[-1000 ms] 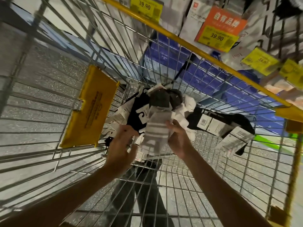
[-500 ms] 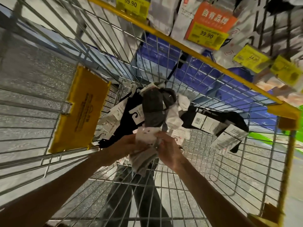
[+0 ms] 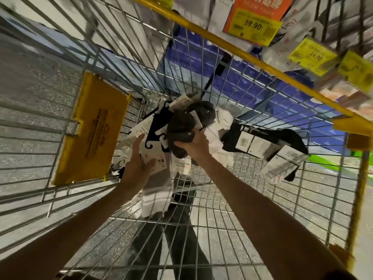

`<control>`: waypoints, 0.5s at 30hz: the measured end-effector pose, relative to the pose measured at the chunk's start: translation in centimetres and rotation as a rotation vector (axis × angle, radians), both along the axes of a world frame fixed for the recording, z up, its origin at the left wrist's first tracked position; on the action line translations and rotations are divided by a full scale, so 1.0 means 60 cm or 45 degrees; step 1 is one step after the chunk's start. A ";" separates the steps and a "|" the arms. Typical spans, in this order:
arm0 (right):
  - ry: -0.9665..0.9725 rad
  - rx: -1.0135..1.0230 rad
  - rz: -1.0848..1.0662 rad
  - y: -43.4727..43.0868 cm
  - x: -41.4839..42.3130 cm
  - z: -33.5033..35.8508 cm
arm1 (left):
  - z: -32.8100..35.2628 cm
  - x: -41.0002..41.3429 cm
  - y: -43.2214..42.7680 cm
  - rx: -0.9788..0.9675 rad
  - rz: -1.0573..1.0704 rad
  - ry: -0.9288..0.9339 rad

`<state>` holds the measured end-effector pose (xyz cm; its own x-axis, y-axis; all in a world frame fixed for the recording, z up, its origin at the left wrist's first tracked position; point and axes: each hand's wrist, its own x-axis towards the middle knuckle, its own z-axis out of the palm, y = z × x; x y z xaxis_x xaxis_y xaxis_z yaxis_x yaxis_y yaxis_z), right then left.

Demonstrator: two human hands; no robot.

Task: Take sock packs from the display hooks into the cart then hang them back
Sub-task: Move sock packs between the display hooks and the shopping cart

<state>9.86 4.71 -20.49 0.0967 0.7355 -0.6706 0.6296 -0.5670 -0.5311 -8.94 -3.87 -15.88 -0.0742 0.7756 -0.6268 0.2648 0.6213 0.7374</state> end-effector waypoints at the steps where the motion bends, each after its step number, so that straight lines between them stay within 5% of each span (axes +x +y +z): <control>1: 0.029 0.040 0.001 -0.006 -0.002 0.000 | 0.001 -0.003 -0.001 0.029 0.011 0.006; 8: 0.179 0.755 -0.068 -0.091 0.027 0.118 | 0.028 -0.001 0.008 -0.368 -0.001 -0.084; 12: 0.252 1.161 0.448 -0.120 0.045 0.178 | 0.052 -0.002 0.025 -0.562 0.093 -0.441; 15: 0.253 1.018 0.874 -0.148 0.043 0.199 | 0.065 -0.002 0.046 -0.644 0.120 -0.692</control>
